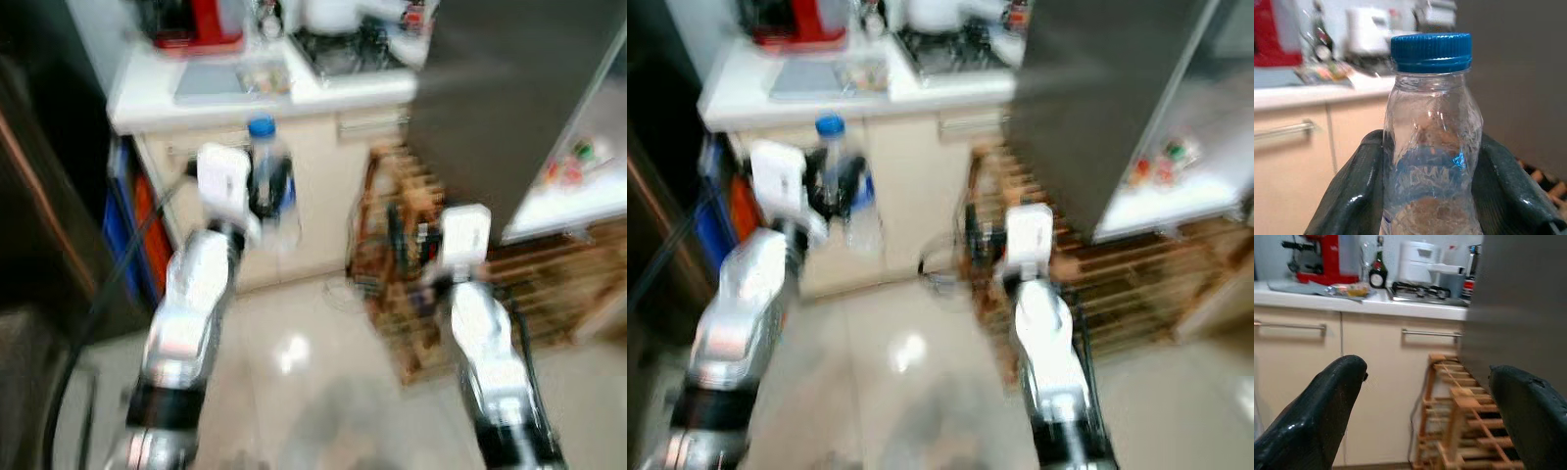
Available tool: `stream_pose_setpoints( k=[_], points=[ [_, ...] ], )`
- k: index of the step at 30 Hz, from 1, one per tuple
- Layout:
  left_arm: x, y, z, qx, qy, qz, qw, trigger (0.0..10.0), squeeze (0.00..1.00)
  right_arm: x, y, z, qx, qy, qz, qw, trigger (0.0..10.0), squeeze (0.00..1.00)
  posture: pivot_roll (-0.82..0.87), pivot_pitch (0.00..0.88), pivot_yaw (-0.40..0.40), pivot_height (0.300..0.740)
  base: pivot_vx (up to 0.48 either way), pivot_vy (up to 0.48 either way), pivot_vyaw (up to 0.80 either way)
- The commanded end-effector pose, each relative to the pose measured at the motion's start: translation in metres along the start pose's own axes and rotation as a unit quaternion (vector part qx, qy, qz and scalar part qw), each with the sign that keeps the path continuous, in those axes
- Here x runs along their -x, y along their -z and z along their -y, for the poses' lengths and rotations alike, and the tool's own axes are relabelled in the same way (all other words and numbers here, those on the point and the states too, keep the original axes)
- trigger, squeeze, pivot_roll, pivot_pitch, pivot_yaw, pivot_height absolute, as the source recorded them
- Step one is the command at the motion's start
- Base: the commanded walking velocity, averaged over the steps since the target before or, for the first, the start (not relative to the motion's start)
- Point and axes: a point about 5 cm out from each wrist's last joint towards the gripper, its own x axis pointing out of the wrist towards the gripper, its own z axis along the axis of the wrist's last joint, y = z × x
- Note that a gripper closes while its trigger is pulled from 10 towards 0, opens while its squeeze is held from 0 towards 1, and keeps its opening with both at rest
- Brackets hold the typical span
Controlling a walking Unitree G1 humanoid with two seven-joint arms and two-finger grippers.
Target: Restocking fridge
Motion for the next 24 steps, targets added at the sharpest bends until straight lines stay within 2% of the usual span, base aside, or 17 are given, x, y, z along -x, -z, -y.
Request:
stream_pose_setpoints(
  k=[1, 10, 12, 13, 15, 19, 24],
  points=[
    [-0.005, -0.015, 0.011, -0.008, 0.019, 0.040, 0.999, 10.0, 0.00, -0.002, -0.003, 0.005, 0.011, 0.004, 0.002, 1.000, 10.0, 0.02, -0.13, 0.000, -0.011, 0.740, 0.000, -0.465, -0.68],
    [-0.008, -0.012, 0.017, -0.006, 0.049, 0.037, 0.998, 10.0, 0.00, -0.007, -0.007, 0.013, 0.020, 0.023, 0.013, 0.999, 10.0, 0.02, -0.15, 0.000, 0.015, 0.740, 0.000, -0.461, -0.68],
    [-0.007, -0.007, 0.015, -0.011, 0.049, 0.028, 0.998, 10.0, 0.00, -0.006, -0.006, 0.014, 0.020, 0.026, 0.011, 0.999, 10.0, 0.02, -0.15, 0.000, 0.019, 0.740, 0.000, -0.461, -0.68],
    [-0.003, 0.004, 0.011, -0.019, 0.044, 0.007, 0.999, 10.0, 0.00, -0.003, -0.003, 0.016, 0.020, 0.031, 0.006, 0.999, 10.0, 0.02, -0.16, 0.000, 0.019, 0.740, 0.000, -0.382, -0.68],
    [0.001, 0.017, 0.004, -0.009, 0.030, -0.023, 0.999, 10.0, 0.00, 0.000, 0.000, 0.017, 0.019, 0.035, 0.000, 0.999, 10.0, 0.02, -0.16, 0.000, 0.017, 0.740, 0.000, 0.000, -0.68],
    [0.005, 0.028, -0.006, -0.018, 0.001, -0.044, 0.999, 10.0, 0.00, 0.005, 0.006, 0.020, 0.020, 0.039, -0.012, 0.999, 10.0, 0.02, -0.15, 0.000, 0.012, 0.740, 0.000, 0.000, -0.68],
    [0.007, 0.035, 0.000, -0.042, 0.005, -0.048, 0.998, 10.0, 0.00, 0.011, 0.010, 0.023, 0.026, 0.043, -0.015, 0.999, 10.0, 0.03, -0.16, 0.000, 0.007, 0.740, 0.237, -0.300, -0.14]
  ],
)
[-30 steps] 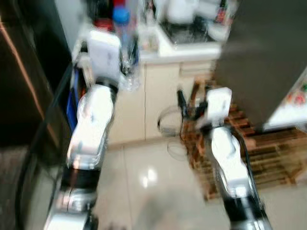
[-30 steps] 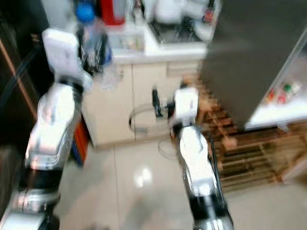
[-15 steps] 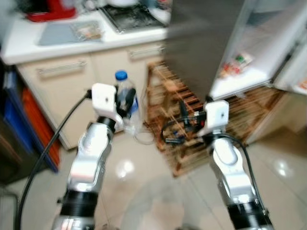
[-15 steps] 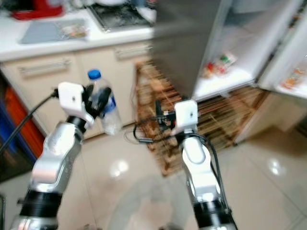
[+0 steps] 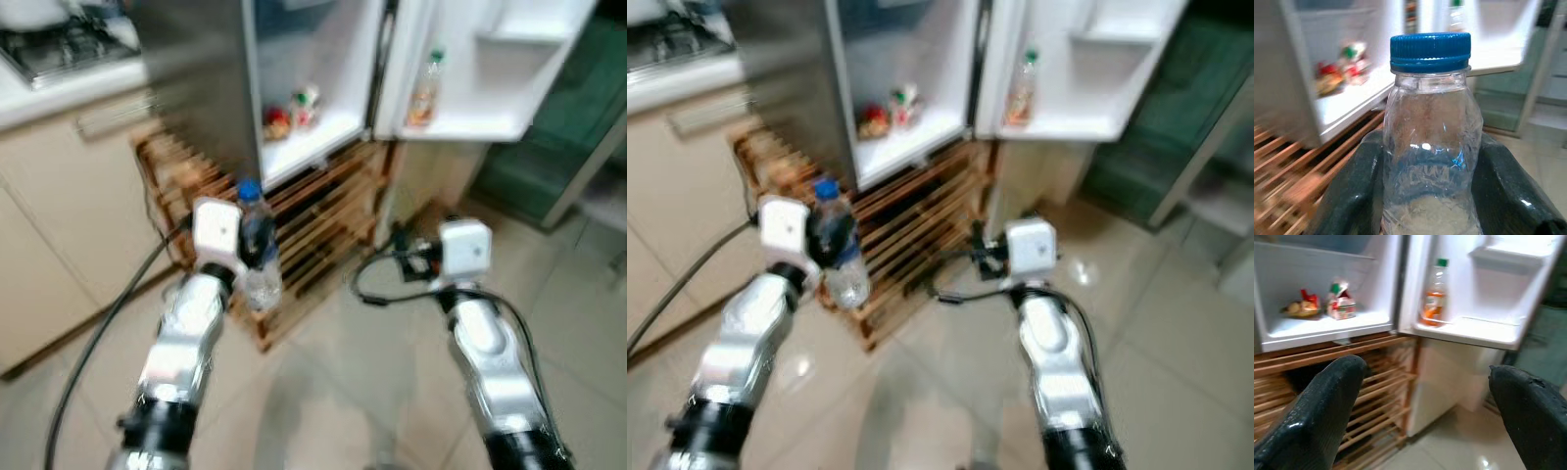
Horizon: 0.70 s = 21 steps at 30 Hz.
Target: Restocking fridge
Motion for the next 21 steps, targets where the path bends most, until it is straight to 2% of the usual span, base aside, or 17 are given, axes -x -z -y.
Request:
stream_pose_setpoints(
  k=[1, 6, 12, 21],
  points=[
    [0.001, -0.004, -0.006, -0.013, -0.014, 0.015, 1.000, 10.0, 0.00, -0.001, -0.006, -0.005, 0.005, -0.011, 0.015, 1.000, 10.0, 0.03, -0.16, 0.000, 0.004, 0.740, 0.326, -0.349, 0.00],
    [0.005, 0.001, -0.009, -0.005, -0.019, 0.013, 1.000, 10.0, 0.00, 0.004, -0.002, 0.004, 0.014, -0.001, 0.008, 1.000, 10.0, 0.03, -0.16, 0.000, 0.002, 0.740, 0.361, -0.313, 0.00],
    [0.004, -0.001, -0.009, 0.014, -0.027, 0.023, 0.999, 10.0, 0.00, 0.005, -0.002, 0.004, 0.014, -0.002, 0.006, 1.000, 10.0, 0.02, -0.16, 0.000, -0.003, 0.740, 0.431, 0.000, 0.00],
    [0.004, 0.002, -0.006, 0.018, -0.025, 0.020, 0.999, 10.0, 0.00, 0.009, 0.000, 0.006, 0.015, 0.003, 0.003, 1.000, 10.0, 0.02, -0.16, 0.000, 0.002, 0.740, 0.460, 0.000, 0.00]
  ],
)
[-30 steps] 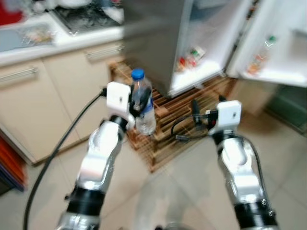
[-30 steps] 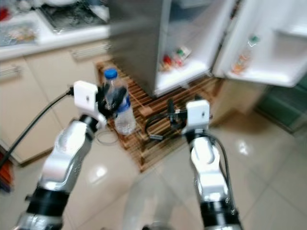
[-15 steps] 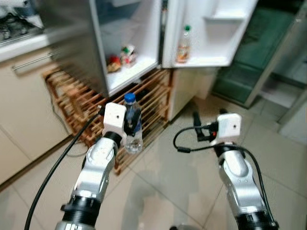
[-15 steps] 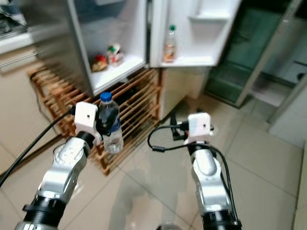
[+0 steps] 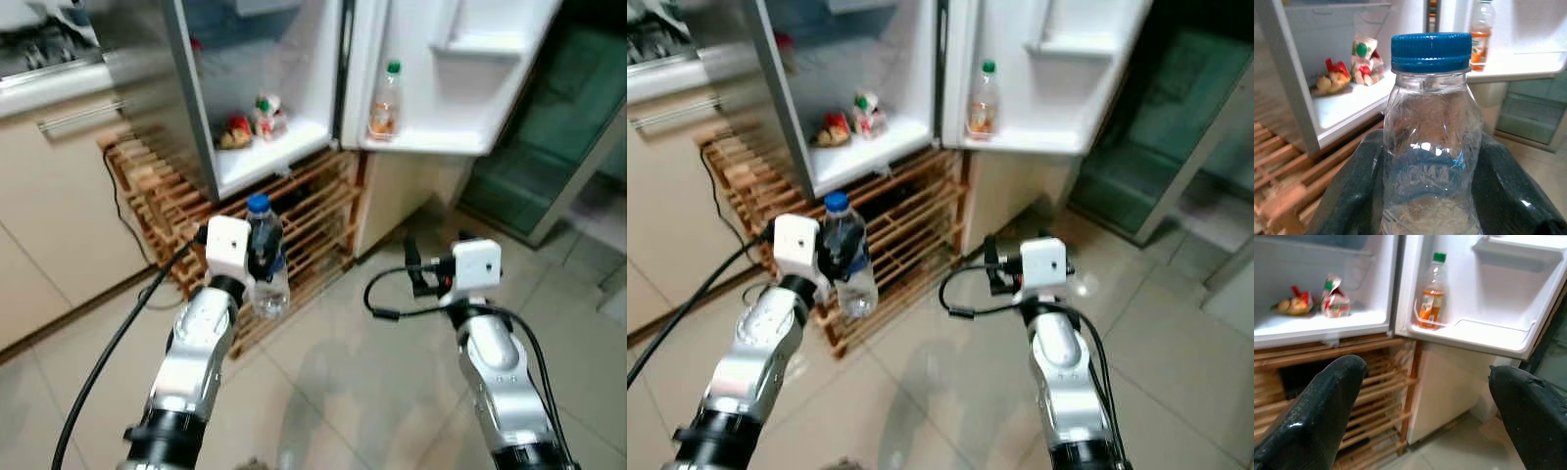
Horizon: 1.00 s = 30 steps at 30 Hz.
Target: Restocking fridge
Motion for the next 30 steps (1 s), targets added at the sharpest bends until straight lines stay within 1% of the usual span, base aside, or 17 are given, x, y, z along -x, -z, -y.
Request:
stream_pose_setpoints(
  k=[1, 9, 14, 22, 25, 28, 29, 30],
  points=[
    [-0.005, -0.009, 0.008, 0.005, 0.012, 0.021, 1.000, 10.0, 0.00, 0.003, -0.002, 0.008, 0.008, 0.012, 0.003, 1.000, 10.0, 0.02, -0.17, 0.000, 0.005, 0.740, 0.461, 0.000, 0.00],
    [-0.010, -0.015, 0.014, 0.004, 0.028, 0.031, 0.999, 10.0, 0.00, 0.006, 0.001, 0.007, 0.005, 0.019, -0.002, 1.000, 10.0, 0.02, -0.17, 0.000, 0.014, 0.740, 0.459, 0.000, 0.00],
    [-0.012, -0.017, 0.013, 0.006, 0.027, 0.034, 0.999, 10.0, 0.00, 0.005, 0.001, 0.005, 0.003, 0.018, -0.002, 1.000, 10.0, 0.02, -0.18, 0.000, 0.017, 0.740, 0.461, 0.000, 0.00],
    [-0.017, -0.020, 0.026, 0.009, 0.052, 0.041, 0.998, 10.0, 0.00, 0.005, 0.000, 0.002, 0.007, 0.013, 0.003, 1.000, 10.0, 0.02, -0.19, 0.000, 0.032, 0.740, 0.459, 0.000, 0.00],
    [-0.018, -0.021, 0.027, 0.008, 0.056, 0.042, 0.998, 10.0, 0.00, 0.005, 0.003, 0.002, 0.014, 0.015, -0.008, 1.000, 10.0, 0.02, -0.19, 0.000, 0.040, 0.740, 0.458, 0.000, 0.00],
    [-0.018, -0.021, 0.027, 0.002, 0.059, 0.042, 0.997, 10.0, 0.00, 0.005, 0.004, 0.002, 0.008, 0.018, -0.012, 1.000, 10.0, 0.02, -0.19, 0.000, 0.044, 0.740, 0.405, 0.000, -0.76],
    [-0.019, -0.020, 0.025, -0.003, 0.051, 0.035, 0.998, 10.0, 0.00, 0.006, 0.004, 0.002, 0.007, 0.018, -0.012, 1.000, 10.0, 0.02, -0.19, 0.000, 0.047, 0.740, 0.000, 0.000, -0.75],
    [-0.019, -0.019, 0.024, 0.003, 0.048, 0.035, 0.998, 10.0, 0.00, 0.007, 0.004, 0.001, 0.007, 0.017, -0.012, 1.000, 10.0, 0.03, -0.20, 0.000, 0.048, 0.740, 0.000, 0.000, -0.74]
  ],
)
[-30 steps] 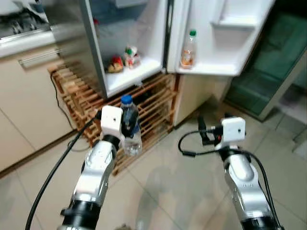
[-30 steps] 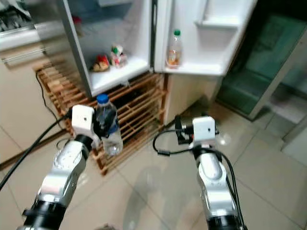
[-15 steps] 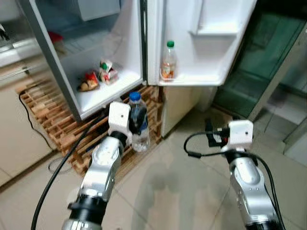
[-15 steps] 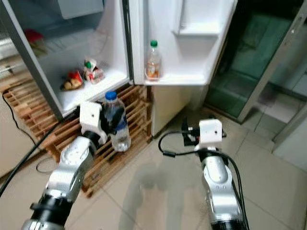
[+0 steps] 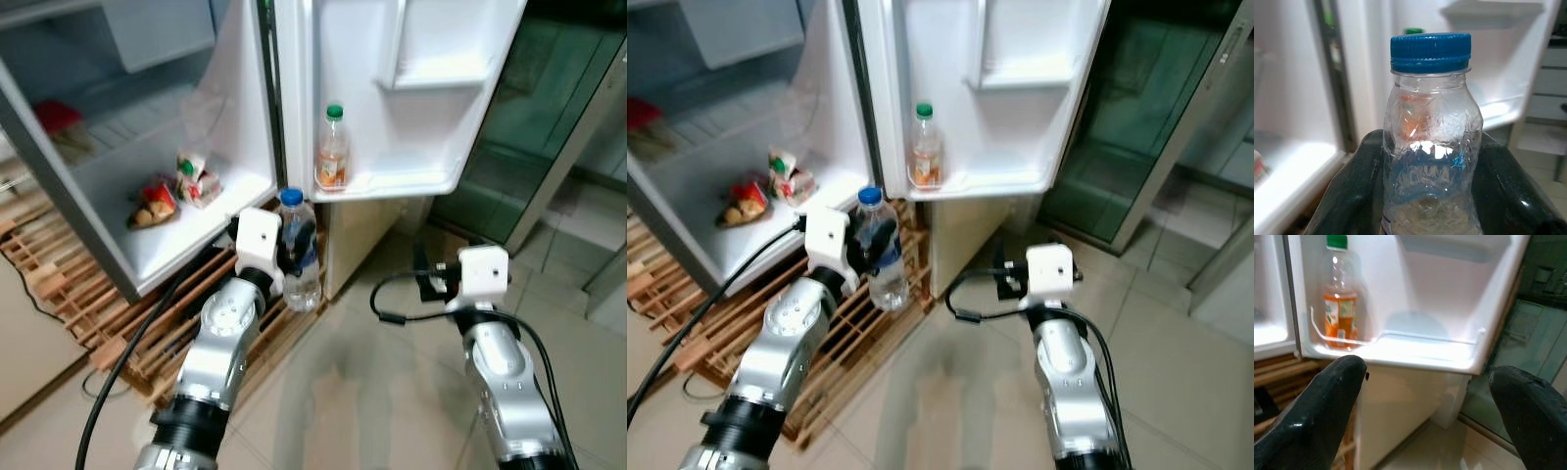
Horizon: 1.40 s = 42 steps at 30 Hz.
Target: Restocking fridge
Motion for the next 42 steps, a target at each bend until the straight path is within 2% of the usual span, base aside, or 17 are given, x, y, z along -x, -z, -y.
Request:
stream_pose_setpoints(
  k=[1, 4, 8, 16, 20, 29, 30, 32, 33, 35, 36, 37, 38, 42],
  points=[
    [0.001, -0.002, -0.010, 0.001, -0.021, 0.004, 1.000, 10.0, 0.00, 0.000, -0.002, -0.005, -0.002, -0.006, 0.001, 1.000, 10.0, 0.03, -0.20, 0.000, 0.048, 0.740, 0.000, 0.000, -0.74],
    [0.002, -0.003, -0.009, 0.010, -0.012, 0.011, 1.000, 10.0, 0.00, 0.000, -0.002, -0.005, -0.002, -0.005, 0.003, 1.000, 10.0, 0.03, -0.20, 0.000, 0.047, 0.740, 0.000, 0.000, -0.74],
    [0.003, -0.003, -0.001, 0.016, 0.010, 0.015, 1.000, 10.0, 0.00, 0.001, -0.003, -0.002, -0.001, -0.005, 0.010, 1.000, 10.0, 0.03, -0.20, 0.000, 0.042, 0.740, 0.363, -0.309, -0.38],
    [0.001, -0.003, -0.003, 0.017, -0.001, 0.014, 1.000, 10.0, 0.00, 0.000, -0.004, -0.001, 0.004, -0.007, 0.010, 1.000, 10.0, 0.02, -0.20, 0.000, 0.036, 0.740, 0.389, -0.278, 0.00],
    [-0.002, 0.000, -0.005, 0.013, -0.016, 0.001, 1.000, 10.0, 0.00, -0.001, -0.004, 0.000, 0.006, -0.009, 0.011, 1.000, 10.0, 0.02, -0.21, 0.000, 0.034, 0.740, 0.454, 0.000, 0.00],
    [-0.004, -0.007, 0.000, 0.019, -0.006, 0.019, 1.000, 10.0, 0.00, 0.000, -0.004, -0.001, 0.007, -0.012, 0.010, 1.000, 10.0, 0.02, -0.21, 0.000, 0.034, 0.740, 0.461, 0.000, 0.00],
    [-0.003, -0.014, 0.000, 0.021, 0.003, 0.034, 0.999, 10.0, 0.00, 0.000, -0.003, -0.001, 0.008, -0.013, 0.009, 1.000, 10.0, 0.02, -0.22, 0.000, 0.036, 0.740, 0.469, 0.000, 0.00],
    [-0.001, -0.026, 0.008, 0.002, 0.059, 0.038, 0.998, 10.0, 0.00, 0.001, -0.004, 0.000, 0.009, -0.014, 0.009, 1.000, 10.0, 0.02, -0.22, 0.000, 0.036, 0.740, 0.000, 0.000, 0.00],
    [-0.001, -0.026, 0.008, 0.002, 0.059, 0.038, 0.998, 10.0, 0.00, 0.001, -0.004, 0.000, 0.009, -0.014, 0.009, 1.000, 10.0, 0.02, -0.22, 0.000, 0.036, 0.740, 0.000, 0.000, 0.00],
    [0.003, -0.044, 0.011, -0.013, 0.117, 0.037, 0.992, 10.0, 0.00, 0.002, -0.004, 0.002, 0.010, -0.014, 0.009, 1.000, 10.0, 0.02, -0.22, 0.000, 0.033, 0.740, 0.000, 0.000, 0.00],
    [0.003, -0.044, 0.011, -0.013, 0.117, 0.037, 0.992, 10.0, 0.00, 0.002, -0.004, 0.002, 0.010, -0.014, 0.009, 1.000, 10.0, 0.02, -0.22, 0.000, 0.033, 0.740, 0.000, 0.000, 0.00],
    [0.004, -0.051, 0.011, -0.018, 0.136, 0.037, 0.990, 10.0, 0.00, 0.003, -0.004, 0.003, 0.011, -0.014, 0.009, 1.000, 10.0, 0.02, -0.21, 0.000, 0.032, 0.740, 0.000, 0.000, 0.00],
    [0.006, -0.070, 0.006, -0.016, 0.163, 0.047, 0.985, 10.0, 0.00, 0.004, -0.002, 0.003, 0.012, -0.017, 0.006, 1.000, 10.0, 0.02, -0.21, 0.000, 0.029, 0.740, 0.000, 0.000, 0.00],
    [0.007, -0.083, 0.004, -0.014, 0.183, 0.057, 0.981, 10.0, 0.00, 0.004, -0.002, 0.002, 0.012, -0.020, 0.005, 1.000, 10.0, 0.02, -0.21, 0.000, 0.029, 0.740, 0.000, 0.000, 0.00]
  ],
)
